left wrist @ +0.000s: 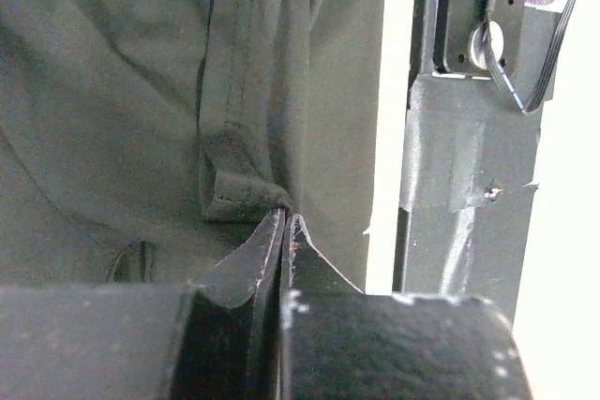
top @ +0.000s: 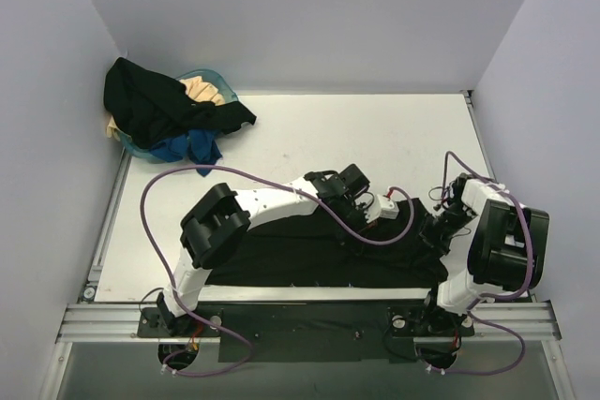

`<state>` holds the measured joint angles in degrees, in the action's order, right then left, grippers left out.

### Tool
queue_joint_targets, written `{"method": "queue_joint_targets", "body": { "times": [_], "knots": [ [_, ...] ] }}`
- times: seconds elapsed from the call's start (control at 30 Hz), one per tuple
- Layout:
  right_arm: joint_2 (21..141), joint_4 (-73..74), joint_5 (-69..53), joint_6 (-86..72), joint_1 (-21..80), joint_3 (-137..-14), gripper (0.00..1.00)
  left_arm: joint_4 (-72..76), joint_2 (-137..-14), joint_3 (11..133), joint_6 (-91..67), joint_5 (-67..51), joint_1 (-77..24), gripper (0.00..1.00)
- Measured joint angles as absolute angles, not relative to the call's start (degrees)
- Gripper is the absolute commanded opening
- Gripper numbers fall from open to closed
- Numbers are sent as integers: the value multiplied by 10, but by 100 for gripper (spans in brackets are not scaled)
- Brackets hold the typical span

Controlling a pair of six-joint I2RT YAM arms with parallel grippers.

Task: Fold and stack the t-shirts
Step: Fold the other side of the tshirt into a rectangle

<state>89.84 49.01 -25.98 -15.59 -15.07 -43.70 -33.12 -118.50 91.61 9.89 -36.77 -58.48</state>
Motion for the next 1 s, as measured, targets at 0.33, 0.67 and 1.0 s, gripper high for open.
{"method": "queue_joint_targets", "body": {
  "times": [0.33, 0.67, 1.0],
  "knots": [
    [863, 561, -273, -149, -118, -483, 35, -443, -1197, 951, 266, -409, -585, 54],
    [816, 566, -232, -194, -112, -521, 31, -427, -1195, 984, 266, -388, -580, 49],
    [868, 487, -218, -239, -85, -441, 41, -279, -1201, 950, 122, -324, -596, 50]
  ]
}}
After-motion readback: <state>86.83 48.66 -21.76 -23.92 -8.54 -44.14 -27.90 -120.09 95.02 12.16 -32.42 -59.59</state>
